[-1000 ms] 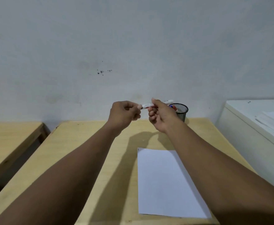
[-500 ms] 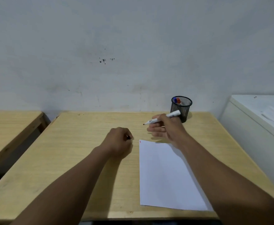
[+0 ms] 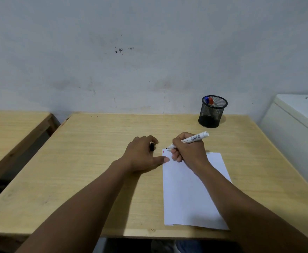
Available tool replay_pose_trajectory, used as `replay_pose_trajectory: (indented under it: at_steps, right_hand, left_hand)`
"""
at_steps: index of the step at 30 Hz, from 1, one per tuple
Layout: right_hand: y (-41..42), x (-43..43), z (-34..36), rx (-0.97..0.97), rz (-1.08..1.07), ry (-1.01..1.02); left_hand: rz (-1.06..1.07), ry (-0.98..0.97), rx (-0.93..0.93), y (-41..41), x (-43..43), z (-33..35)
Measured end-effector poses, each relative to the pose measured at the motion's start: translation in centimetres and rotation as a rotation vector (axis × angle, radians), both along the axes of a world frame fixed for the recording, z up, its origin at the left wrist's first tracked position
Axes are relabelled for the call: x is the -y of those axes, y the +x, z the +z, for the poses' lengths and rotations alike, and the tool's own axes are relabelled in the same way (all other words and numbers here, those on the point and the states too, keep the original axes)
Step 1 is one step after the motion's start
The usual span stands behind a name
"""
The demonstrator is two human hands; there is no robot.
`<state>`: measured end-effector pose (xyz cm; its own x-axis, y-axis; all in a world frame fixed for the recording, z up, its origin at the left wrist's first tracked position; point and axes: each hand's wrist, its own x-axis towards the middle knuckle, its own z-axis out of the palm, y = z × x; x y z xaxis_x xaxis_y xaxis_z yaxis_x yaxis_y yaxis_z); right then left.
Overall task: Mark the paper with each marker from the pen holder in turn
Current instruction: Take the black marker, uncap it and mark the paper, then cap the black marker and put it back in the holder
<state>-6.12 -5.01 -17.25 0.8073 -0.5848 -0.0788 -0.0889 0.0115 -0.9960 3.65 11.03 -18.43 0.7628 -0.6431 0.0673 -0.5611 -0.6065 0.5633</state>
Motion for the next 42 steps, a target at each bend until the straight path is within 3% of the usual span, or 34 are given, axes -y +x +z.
replay_pose_trajectory:
  at_steps: [8,24,35,39,42]
  right_hand:
    - [0.3,-0.3,-1.0,-0.053,-0.017,-0.172]
    - [0.4,-0.3,-1.2,-0.063,0.008,-0.195]
    - [0.7,1.2,1.1,0.017,-0.112,0.307]
    - [0.6,2.4,4.0,0.125,-0.057,0.501]
    - [0.4,2.7,6.3,0.116,0.016,0.547]
  left_hand:
    - [-0.013,0.008,0.020,-0.2,-0.2,-0.1]
    - [-0.006,0.002,0.022,-0.2,-0.2,-0.3]
    - [0.072,-0.190,-0.204,0.5,-1.0,0.5]
    - [0.163,-0.522,-0.410,1.2,-0.9,3.5]
    - [0.165,-0.646,-0.538,1.5,-0.1,6.0]
